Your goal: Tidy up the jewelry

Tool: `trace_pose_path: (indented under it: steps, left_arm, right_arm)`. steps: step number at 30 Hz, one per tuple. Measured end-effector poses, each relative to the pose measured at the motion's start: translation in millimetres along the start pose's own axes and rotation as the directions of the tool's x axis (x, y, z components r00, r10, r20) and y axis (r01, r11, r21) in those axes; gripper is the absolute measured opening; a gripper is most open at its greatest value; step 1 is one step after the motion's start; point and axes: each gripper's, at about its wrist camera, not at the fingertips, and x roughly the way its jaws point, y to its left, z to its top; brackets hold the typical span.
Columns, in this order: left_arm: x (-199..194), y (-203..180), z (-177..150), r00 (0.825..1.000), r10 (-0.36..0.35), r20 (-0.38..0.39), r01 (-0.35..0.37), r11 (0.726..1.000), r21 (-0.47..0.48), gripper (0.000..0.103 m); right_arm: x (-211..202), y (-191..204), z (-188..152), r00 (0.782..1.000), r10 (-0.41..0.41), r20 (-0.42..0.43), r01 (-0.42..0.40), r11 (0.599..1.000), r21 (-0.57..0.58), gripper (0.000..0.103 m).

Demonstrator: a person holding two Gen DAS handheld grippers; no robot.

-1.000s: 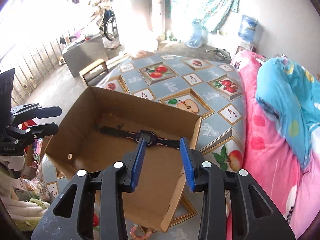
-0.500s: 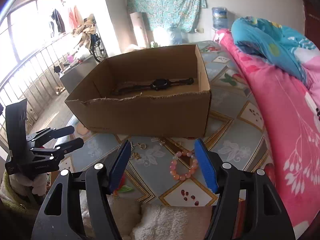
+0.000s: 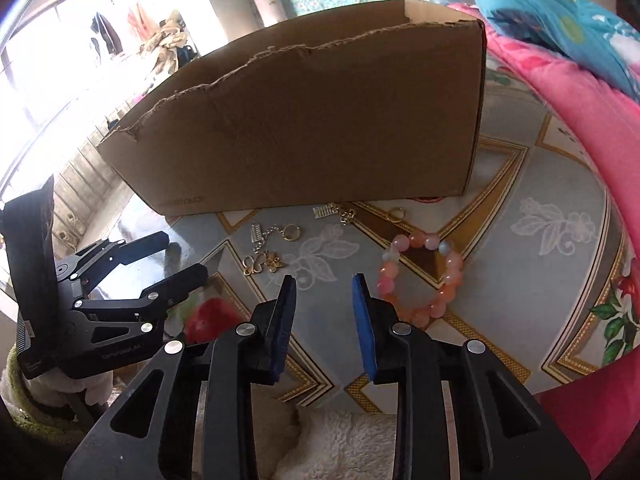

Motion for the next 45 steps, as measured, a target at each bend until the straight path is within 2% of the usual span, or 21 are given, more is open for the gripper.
trace_pose_path:
  steps: [2, 6, 9, 10, 12, 13, 14, 17, 19, 20, 22, 24, 25, 26, 28, 30, 34, 37, 39, 40, 45]
  left_arm:
    - [2.3, -2.1, 2.2, 1.0, 0.002, 0.0, -0.002, 1.0, 0.003, 0.072]
    - [5.0, -0.5, 4.8, 1.0, 0.007, 0.002, -0.007, 1.0, -0.001, 0.076]
    - [7.2, -2.1, 6.9, 1.0, 0.01, 0.007, -0.01, 1.0, -0.004, 0.078]
    - [7.5, -2.3, 6.8, 1.0, 0.012, 0.01, -0.012, 1.0, -0.004, 0.078]
    - [8.1, -0.8, 6.2, 1.0, 0.013, 0.015, -0.013, 1.0, -0.008, 0.079]
    - [8.2, -0.3, 5.7, 1.0, 0.013, 0.017, -0.013, 1.0, -0.008, 0.079]
    - [8.3, 0.6, 5.0, 1.0, 0.013, 0.019, -0.013, 1.0, -0.009, 0.079]
    - [9.6, 1.0, 5.3, 1.0, 0.014, 0.024, -0.014, 1.0, -0.009, 0.079]
    - [9.2, 1.7, 3.7, 0.999, 0.014, 0.029, -0.014, 1.0, -0.009, 0.079]
    - [6.7, 3.5, -0.3, 0.999, 0.014, 0.033, -0.014, 1.0, -0.009, 0.079]
    - [5.4, 4.0, -3.2, 0.999, 0.015, 0.042, -0.015, 1.0, -0.007, 0.079]
    - [4.7, 3.2, -3.8, 0.998, 0.028, 0.05, -0.027, 1.0, -0.002, 0.079]
    - [3.8, 2.2, -4.0, 0.998, 0.036, 0.053, -0.037, 0.999, 0.008, 0.079]
    - [2.9, 0.7, -3.4, 0.997, 0.048, 0.058, -0.049, 0.999, 0.021, 0.079]
    - [1.1, -1.8, -2.2, 0.996, 0.057, 0.07, -0.061, 0.997, 0.046, 0.079]
    - [-3.0, -3.8, -1.2, 0.996, 0.039, 0.083, -0.044, 0.997, 0.061, 0.073]
    - [-8.8, -9.9, -0.1, 0.996, -0.032, 0.087, 0.025, 0.996, 0.086, 0.055]
    - [-9.0, -19.8, -0.5, 0.994, -0.088, 0.06, 0.08, 0.99, 0.12, 0.04]
    - [-7.5, -25.9, 0.4, 0.991, -0.132, 0.034, 0.126, 0.984, 0.126, 0.034]
    - [-7.2, -29.4, 0.7, 0.989, -0.148, 0.024, 0.144, 0.981, 0.128, 0.031]
    - [-1.9, -44.0, 3.7, 0.988, -0.156, -0.001, 0.155, 0.977, 0.146, 0.029]
  right_arm:
    - [-2.0, -16.9, 1.7, 1.0, -0.013, 0.009, 0.013, 0.999, 0.041, 0.023]
    - [-11.3, -30.5, 3.0, 1.0, 0.006, 0.029, -0.008, 0.996, 0.084, 0.027]
    - [-16.6, -16.6, -1.2, 0.997, 0.051, 0.051, -0.053, 0.998, 0.029, 0.027]
    - [-17.1, -8.1, -3.7, 0.997, 0.049, 0.056, -0.049, 0.999, -0.005, 0.027]
    - [-15.0, 7.6, -9.2, 0.998, -0.011, 0.07, 0.016, 0.997, -0.078, 0.031]
    - [-12.8, 12.6, -12.2, 0.996, -0.042, 0.078, 0.05, 0.993, -0.105, 0.034]
    - [-9.6, 13.2, -17.0, 0.994, -0.07, 0.086, 0.08, 0.989, -0.123, 0.042]
    - [-5.5, 20.6, -25.9, 0.984, -0.126, 0.129, 0.146, 0.977, -0.156, 0.049]
    - [-4.4, 28.4, -32.3, 0.972, -0.17, 0.16, 0.2, 0.96, -0.196, 0.066]
    - [-4.8, 29.3, -35.7, 0.968, -0.178, 0.175, 0.211, 0.958, -0.192, 0.077]
    - [-7.1, 24.5, -41.7, 0.97, -0.149, 0.192, 0.177, 0.974, -0.138, 0.081]
    - [-9.2, 24.2, -46.0, 0.966, -0.154, 0.206, 0.185, 0.973, -0.141, 0.083]
    - [-8.6, 26.8, -47.8, 0.965, -0.161, 0.207, 0.196, 0.968, -0.158, 0.086]
    - [-8.3, 27.7, -49.4, 0.969, -0.148, 0.198, 0.182, 0.969, -0.167, 0.096]
    - [-8.4, 30.2, -51.4, 0.969, -0.145, 0.199, 0.18, 0.969, -0.168, 0.096]
    - [-7.9, 30.4, -53.1, 0.971, -0.133, 0.199, 0.168, 0.972, -0.166, 0.096]
    - [-8.4, 29.7, -53.2, 0.976, -0.091, 0.198, 0.119, 0.984, -0.134, 0.096]
    - [-13.0, 24.5, -55.2, 0.976, -0.078, 0.204, 0.101, 0.989, -0.105, 0.094]
    - [-15.6, 22.6, -57.7, 0.972, -0.093, 0.216, 0.114, 0.989, -0.091, 0.082]
    - [-15.6, 20.7, -57.9, 0.97, -0.101, 0.22, 0.122, 0.989, -0.084, 0.081]
    - [-18.8, 13.1, -62.6, 0.967, -0.098, 0.236, 0.121, 0.989, -0.085, 0.078]
